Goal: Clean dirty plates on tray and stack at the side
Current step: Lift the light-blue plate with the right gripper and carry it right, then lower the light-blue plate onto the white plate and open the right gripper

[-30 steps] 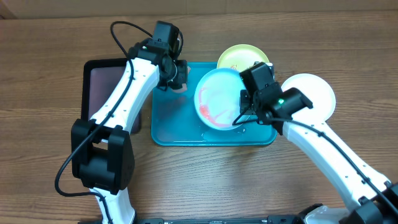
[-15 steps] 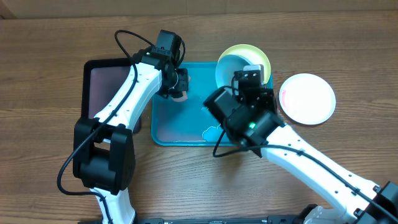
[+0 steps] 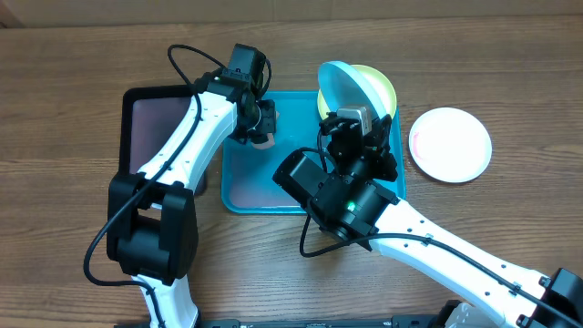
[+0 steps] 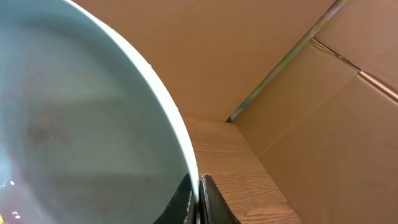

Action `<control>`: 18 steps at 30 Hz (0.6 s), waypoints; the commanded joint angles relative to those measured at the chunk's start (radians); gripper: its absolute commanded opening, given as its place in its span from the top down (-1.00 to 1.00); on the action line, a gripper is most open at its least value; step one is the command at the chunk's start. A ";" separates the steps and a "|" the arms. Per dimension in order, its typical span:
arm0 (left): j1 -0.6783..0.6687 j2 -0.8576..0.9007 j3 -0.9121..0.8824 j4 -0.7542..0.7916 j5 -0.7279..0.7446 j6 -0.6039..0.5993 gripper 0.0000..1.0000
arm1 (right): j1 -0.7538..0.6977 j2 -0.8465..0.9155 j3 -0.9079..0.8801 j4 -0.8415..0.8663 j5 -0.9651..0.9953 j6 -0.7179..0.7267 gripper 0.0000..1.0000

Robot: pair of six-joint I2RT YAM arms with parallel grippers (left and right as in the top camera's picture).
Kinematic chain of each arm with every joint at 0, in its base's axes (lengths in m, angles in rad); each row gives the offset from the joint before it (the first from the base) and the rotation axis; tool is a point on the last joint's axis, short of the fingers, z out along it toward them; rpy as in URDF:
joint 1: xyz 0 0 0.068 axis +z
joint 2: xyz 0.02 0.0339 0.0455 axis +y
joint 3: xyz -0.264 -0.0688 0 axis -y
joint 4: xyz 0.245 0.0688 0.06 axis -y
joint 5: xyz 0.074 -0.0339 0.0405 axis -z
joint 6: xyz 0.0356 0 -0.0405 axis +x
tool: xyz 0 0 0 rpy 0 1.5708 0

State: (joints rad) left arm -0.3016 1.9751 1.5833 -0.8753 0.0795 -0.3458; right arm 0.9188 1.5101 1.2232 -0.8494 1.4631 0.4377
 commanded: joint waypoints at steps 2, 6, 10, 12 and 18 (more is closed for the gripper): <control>-0.001 0.000 -0.005 0.001 0.013 -0.021 0.92 | -0.005 -0.007 0.022 -0.010 -0.156 0.016 0.93; -0.001 0.000 -0.005 0.001 0.014 -0.021 0.92 | -0.071 -0.007 0.022 -0.051 -0.441 0.102 0.93; -0.001 0.000 -0.005 0.001 0.014 -0.021 0.92 | -0.232 -0.007 0.022 -0.069 -0.809 0.141 0.93; -0.001 0.000 -0.005 0.001 0.014 -0.022 0.91 | -0.355 -0.007 0.022 -0.064 -1.018 0.112 0.93; -0.001 0.000 -0.005 0.002 0.014 -0.022 0.92 | -0.775 -0.007 0.022 -0.065 -1.484 0.025 0.93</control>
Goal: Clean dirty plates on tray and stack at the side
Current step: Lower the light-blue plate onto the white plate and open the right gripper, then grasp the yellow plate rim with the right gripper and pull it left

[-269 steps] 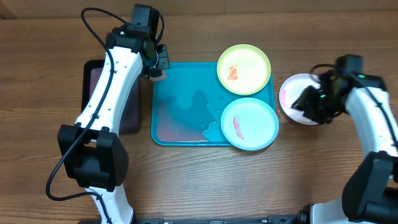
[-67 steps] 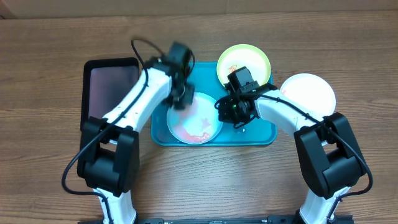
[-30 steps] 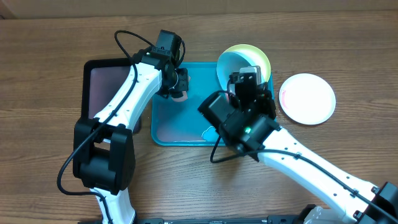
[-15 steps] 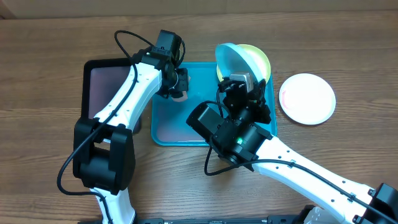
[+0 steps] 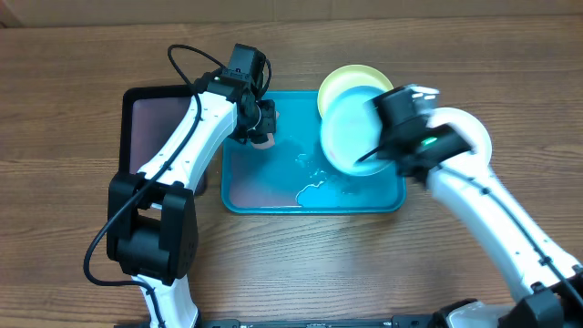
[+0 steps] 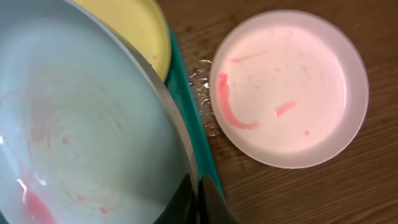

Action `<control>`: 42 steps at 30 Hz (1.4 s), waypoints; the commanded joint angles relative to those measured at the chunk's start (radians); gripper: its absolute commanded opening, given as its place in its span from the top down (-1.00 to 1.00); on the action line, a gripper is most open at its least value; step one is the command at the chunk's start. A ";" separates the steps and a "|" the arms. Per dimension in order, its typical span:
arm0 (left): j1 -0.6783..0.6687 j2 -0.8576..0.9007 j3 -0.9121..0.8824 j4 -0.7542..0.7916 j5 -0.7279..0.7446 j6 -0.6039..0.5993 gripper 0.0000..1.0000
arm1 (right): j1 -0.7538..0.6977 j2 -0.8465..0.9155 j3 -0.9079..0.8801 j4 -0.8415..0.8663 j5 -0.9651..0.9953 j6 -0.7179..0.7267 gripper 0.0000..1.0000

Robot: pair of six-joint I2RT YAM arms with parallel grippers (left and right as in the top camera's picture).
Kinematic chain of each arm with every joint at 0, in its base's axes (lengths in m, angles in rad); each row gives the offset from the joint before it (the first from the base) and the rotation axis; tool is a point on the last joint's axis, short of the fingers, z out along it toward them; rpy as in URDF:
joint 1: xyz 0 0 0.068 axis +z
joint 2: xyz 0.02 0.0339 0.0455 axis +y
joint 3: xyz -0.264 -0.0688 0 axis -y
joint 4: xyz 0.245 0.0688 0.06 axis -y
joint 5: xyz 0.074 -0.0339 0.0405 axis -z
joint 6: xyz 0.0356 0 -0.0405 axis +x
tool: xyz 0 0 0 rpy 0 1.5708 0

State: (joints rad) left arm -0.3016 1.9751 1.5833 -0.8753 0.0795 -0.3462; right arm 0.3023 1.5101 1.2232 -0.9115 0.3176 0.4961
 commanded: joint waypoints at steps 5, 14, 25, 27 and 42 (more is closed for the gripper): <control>-0.001 0.000 -0.005 0.007 0.014 -0.022 0.92 | -0.447 0.008 0.013 0.000 -0.391 -0.053 0.93; -0.001 0.000 -0.005 0.016 0.014 -0.021 0.92 | -0.649 0.164 -0.056 0.071 -0.381 -0.056 0.93; -0.001 0.000 -0.005 0.016 0.014 -0.021 0.92 | -0.651 0.293 -0.049 0.120 -0.361 -0.055 0.67; -0.001 0.000 -0.005 0.016 0.014 -0.021 0.92 | -0.652 0.293 -0.032 0.113 -0.366 -0.055 0.43; -0.001 0.000 -0.005 0.017 0.014 -0.021 0.92 | -0.398 0.297 0.117 0.153 -0.617 -0.116 -0.08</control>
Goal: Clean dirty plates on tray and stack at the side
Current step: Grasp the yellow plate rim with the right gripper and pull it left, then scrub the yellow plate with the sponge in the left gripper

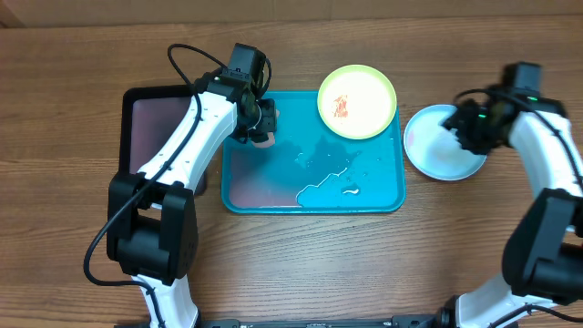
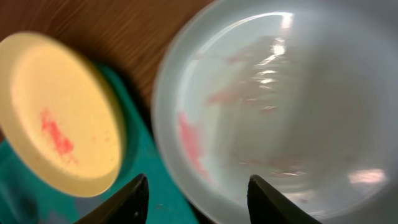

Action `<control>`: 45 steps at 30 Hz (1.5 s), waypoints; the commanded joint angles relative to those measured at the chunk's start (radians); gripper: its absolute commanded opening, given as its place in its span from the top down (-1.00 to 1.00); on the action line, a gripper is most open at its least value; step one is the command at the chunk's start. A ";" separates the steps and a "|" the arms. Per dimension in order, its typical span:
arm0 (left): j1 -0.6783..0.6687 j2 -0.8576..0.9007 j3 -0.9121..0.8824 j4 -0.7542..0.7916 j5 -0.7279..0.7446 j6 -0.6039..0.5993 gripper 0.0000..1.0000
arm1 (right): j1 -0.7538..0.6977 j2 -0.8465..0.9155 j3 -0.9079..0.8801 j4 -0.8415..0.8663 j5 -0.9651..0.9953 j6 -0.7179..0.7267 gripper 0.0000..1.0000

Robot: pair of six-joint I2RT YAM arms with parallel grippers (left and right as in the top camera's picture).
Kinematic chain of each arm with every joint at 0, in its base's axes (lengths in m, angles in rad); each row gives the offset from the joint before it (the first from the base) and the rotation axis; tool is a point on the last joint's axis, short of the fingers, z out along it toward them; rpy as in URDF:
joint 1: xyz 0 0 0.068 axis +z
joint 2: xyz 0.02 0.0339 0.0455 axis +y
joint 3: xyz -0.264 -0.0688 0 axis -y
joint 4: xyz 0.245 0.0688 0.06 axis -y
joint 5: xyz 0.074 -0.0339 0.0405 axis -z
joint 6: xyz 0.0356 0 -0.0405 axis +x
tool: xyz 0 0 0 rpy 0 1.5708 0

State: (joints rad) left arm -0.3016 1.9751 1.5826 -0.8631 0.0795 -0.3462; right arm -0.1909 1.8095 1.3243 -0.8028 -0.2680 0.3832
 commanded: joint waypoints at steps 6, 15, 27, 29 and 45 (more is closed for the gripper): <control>-0.001 0.000 -0.004 0.004 0.013 -0.021 0.91 | 0.259 0.033 0.016 0.127 0.179 0.179 0.01; -0.001 0.000 -0.004 0.005 0.013 -0.021 0.91 | 0.348 0.164 0.016 0.205 0.241 0.204 0.15; -0.001 0.000 -0.004 0.004 -0.009 -0.021 0.92 | 0.366 0.219 0.016 0.179 0.123 0.102 0.93; -0.001 0.000 -0.004 0.004 -0.009 -0.021 0.92 | 0.383 0.219 0.016 0.128 0.088 0.086 0.93; -0.001 0.000 -0.004 0.009 -0.009 -0.021 0.91 | 0.502 0.216 0.020 -0.088 -0.085 -0.307 -0.12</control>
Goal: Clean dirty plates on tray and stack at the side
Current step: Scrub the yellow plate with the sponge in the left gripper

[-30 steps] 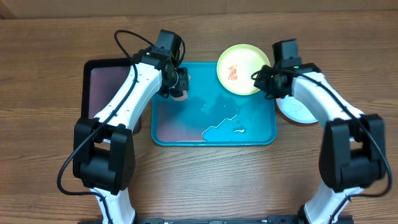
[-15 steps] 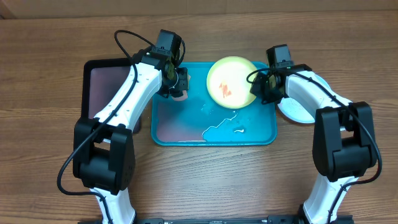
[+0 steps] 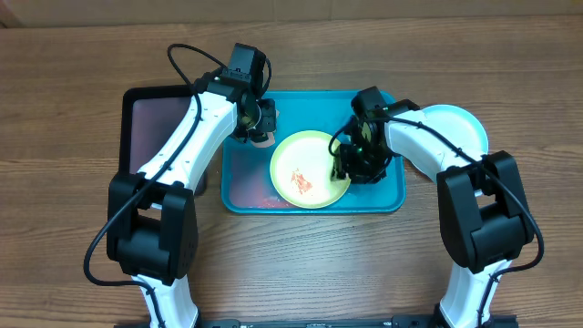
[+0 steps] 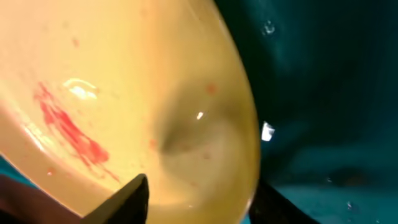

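Note:
A yellow plate [image 3: 305, 173] with a red smear lies in the middle of the teal tray [image 3: 241, 187]. My right gripper [image 3: 349, 166] is at that plate's right rim. In the right wrist view the yellow plate [image 4: 124, 93] fills the frame. There the right gripper [image 4: 199, 205] is open and straddles the rim, one finger over the plate's inside and one outside it. My left gripper [image 3: 261, 130] hovers over the tray's back left part, shut on a small pinkish sponge [image 3: 263, 139]. A pale blue plate [image 3: 455, 123] lies right of the tray.
A dark rectangular tray [image 3: 155, 123] sits left of the teal one, under the left arm. Water drops lie on the teal tray floor [image 4: 323, 124]. The wooden table [image 3: 73, 210] extends to the front and left.
My right gripper has left the pale blue plate at the right and is now at the yellow plate. That plate has moved from the tray's back right corner to its middle. The left arm stayed put.
My right gripper first held the pale blue plate tilted up over the tray. Then it held it low over the tray's right side, with water pooled in the tray. Later the blue plate lay on the pink plate, the gripper open. Now it is at the yellow plate.

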Action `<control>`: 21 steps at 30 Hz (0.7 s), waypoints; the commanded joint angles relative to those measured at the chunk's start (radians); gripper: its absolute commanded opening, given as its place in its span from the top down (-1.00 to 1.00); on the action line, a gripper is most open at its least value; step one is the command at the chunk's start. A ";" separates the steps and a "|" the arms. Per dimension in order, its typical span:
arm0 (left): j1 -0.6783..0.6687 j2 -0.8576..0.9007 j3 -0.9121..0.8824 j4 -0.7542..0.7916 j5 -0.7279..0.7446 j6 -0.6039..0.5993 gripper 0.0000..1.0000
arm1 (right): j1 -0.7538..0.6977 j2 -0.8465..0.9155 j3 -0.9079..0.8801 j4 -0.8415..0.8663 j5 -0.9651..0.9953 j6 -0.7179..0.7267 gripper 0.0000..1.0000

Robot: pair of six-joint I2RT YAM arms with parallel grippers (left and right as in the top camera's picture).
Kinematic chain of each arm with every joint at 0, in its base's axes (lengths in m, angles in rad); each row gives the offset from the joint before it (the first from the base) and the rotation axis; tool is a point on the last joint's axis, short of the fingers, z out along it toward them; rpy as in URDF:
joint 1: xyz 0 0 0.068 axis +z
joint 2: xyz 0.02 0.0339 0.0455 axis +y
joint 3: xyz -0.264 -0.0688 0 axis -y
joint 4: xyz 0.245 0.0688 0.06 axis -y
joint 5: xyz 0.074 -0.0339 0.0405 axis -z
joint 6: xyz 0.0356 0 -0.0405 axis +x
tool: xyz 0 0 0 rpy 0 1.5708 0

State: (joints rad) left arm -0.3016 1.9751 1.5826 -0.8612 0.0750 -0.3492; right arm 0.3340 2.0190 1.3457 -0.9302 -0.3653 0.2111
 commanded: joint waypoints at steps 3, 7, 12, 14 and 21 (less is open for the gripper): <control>-0.001 0.000 -0.004 0.011 -0.004 -0.018 0.92 | -0.025 0.007 -0.002 0.142 0.074 -0.219 -0.15; -0.001 0.000 -0.004 0.011 -0.005 -0.018 0.92 | -0.023 0.008 -0.002 0.242 0.102 -0.262 -0.02; -0.001 0.000 -0.004 0.008 -0.004 -0.018 0.92 | -0.021 0.030 -0.002 0.280 0.111 -0.264 0.37; -0.001 0.000 -0.004 0.009 -0.004 -0.018 0.92 | -0.021 0.049 -0.002 0.274 0.111 -0.264 0.59; -0.001 0.000 -0.004 0.002 -0.004 -0.018 0.92 | -0.021 0.056 -0.002 0.244 0.114 -0.128 0.93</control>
State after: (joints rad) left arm -0.3016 1.9751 1.5826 -0.8555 0.0750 -0.3492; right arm 0.3138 2.0453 1.3464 -0.6712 -0.2844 -0.0036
